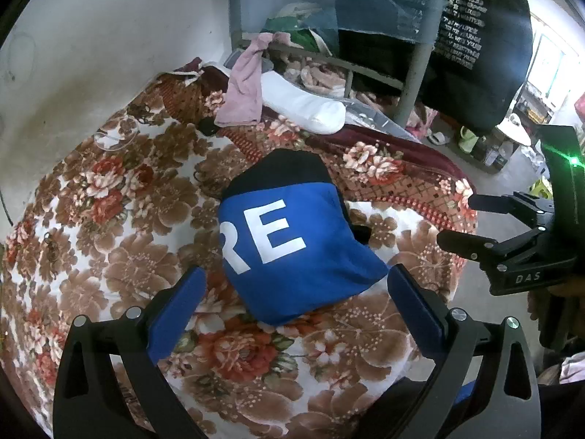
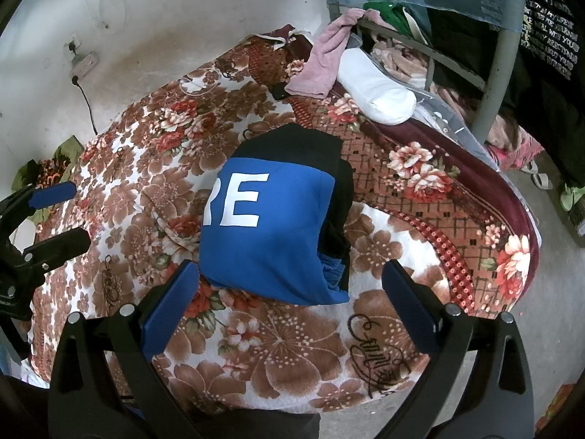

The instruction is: Fold large clothes

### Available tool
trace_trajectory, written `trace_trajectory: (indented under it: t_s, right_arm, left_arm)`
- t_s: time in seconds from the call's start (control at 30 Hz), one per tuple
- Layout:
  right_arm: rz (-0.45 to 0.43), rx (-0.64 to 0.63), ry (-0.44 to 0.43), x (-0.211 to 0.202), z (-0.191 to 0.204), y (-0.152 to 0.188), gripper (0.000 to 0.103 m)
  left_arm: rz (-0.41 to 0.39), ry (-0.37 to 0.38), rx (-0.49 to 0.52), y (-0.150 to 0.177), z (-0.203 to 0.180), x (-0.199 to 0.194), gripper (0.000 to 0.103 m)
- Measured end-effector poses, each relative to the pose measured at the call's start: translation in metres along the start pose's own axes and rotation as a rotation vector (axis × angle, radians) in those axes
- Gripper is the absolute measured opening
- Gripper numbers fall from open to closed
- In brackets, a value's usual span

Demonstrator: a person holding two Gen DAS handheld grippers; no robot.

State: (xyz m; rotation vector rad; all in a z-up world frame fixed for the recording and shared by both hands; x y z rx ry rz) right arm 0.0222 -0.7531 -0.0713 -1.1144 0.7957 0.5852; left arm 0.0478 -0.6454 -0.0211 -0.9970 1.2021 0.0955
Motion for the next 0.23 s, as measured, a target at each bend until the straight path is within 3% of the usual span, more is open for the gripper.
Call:
trace_trajectory:
  t_s: [0.23]
  right_arm:
    - [0.001,0.001,-0.002,0.0006,-0.0006,-0.0001,0.098]
  left_arm:
    - [0.015,-0.01,-0.007,-0.0024,0.0034,0.0043,0.098]
Point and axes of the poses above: each gripper's, at about its wrist camera, not at the fingertips, and x roughly the way its jaws point, z to its left, y to its underside, the point moved 9 cm from there along x, roughly the way its jaws point, and after that the axes turned 4 degrees about x, right-handed, at the moved point
